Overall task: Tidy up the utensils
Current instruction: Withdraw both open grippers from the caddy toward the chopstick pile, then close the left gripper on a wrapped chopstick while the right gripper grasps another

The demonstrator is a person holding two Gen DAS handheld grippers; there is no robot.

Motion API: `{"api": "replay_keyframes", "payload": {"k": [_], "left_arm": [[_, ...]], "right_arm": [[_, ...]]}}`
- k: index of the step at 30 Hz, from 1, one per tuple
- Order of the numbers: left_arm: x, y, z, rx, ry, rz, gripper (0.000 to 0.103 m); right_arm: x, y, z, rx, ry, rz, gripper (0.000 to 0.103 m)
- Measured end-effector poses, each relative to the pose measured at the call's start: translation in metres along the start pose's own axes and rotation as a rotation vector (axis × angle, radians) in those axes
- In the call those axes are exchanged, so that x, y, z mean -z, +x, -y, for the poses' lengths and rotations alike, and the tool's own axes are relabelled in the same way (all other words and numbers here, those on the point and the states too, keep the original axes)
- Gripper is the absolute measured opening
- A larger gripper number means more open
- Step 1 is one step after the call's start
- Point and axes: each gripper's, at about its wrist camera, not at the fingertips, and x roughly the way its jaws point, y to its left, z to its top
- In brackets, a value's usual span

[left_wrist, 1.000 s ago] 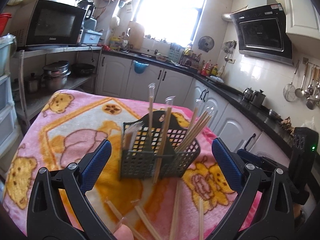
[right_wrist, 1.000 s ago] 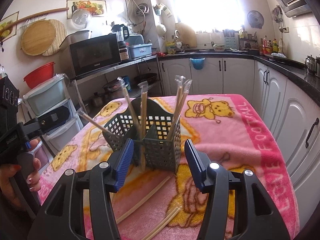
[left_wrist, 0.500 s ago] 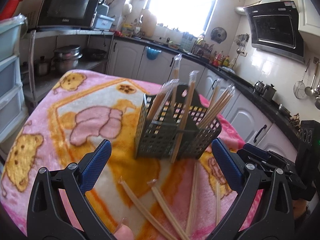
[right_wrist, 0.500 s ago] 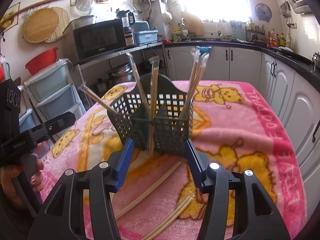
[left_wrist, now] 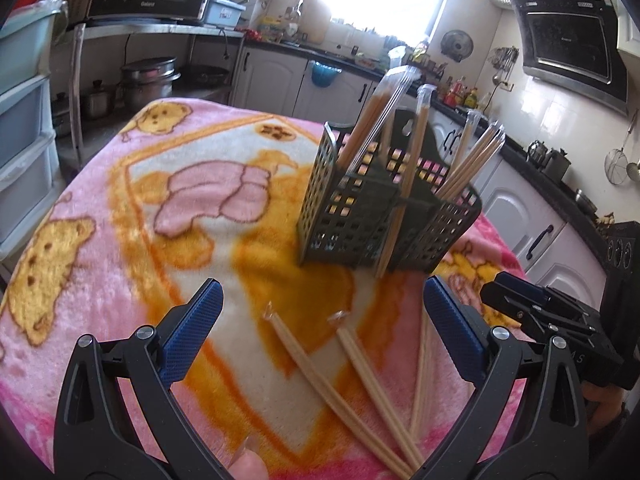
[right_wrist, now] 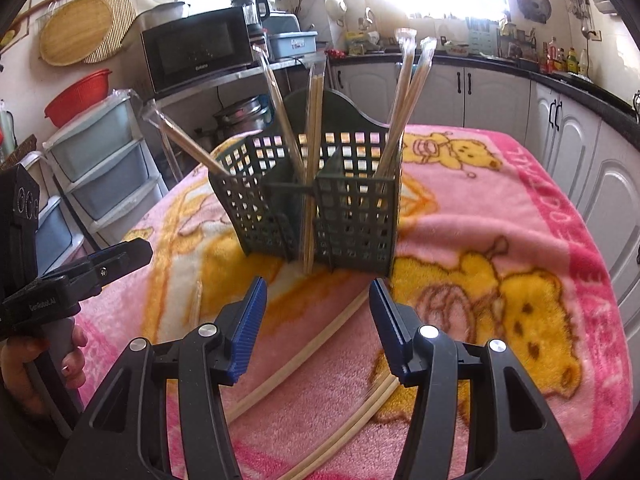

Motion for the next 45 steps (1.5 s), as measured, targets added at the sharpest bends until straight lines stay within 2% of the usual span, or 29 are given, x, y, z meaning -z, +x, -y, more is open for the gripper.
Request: {"api": "replay_keyframes", "payload": {"k": [6,12,15,19,21,30,34,39,45], "left_arm": [[0.013,0.012,-0.004,-0.017,0.01,-0.053,0.093],[0.025,0.031,-0.015,-0.024,-0.011,-0.139,0.092],[0.029,0.04,-0.022,0.001,-0.041,-0.17,0.091],[0.031,0.049,-0.03,0.039,-0.098,-0.203,0.068],[0.03,0.055,-0.034,0.043,-0.117,-0.213,0.063],[0.019,0.073,-0.036,0.03,-0.141,-0.24,0.05],[0.016,0.078,-0.038,0.009,-0.142,-0.239,0.038],[0.014,0.081,-0.042,-0.007,-0.141,-0.234,0.027],[0.013,0.082,-0.049,-0.019,-0.156,-0.227,0.015]], "right_arm": [[0.008,0.017,0.003,0.016,0.018,-0.043,0.051],[0.011,0.033,0.007,0.027,0.029,-0.078,0.051],[0.012,0.039,0.009,0.032,0.038,-0.091,0.051],[0.012,0.047,0.013,0.034,0.055,-0.11,0.051],[0.012,0.051,0.014,0.035,0.064,-0.119,0.051],[0.007,0.073,0.023,0.04,0.111,-0.156,0.051],[0.004,0.08,0.03,0.053,0.136,-0.168,0.051],[0.001,0.091,0.036,0.058,0.17,-0.191,0.051],[-0.004,0.101,0.043,0.058,0.218,-0.2,0.044]]}}
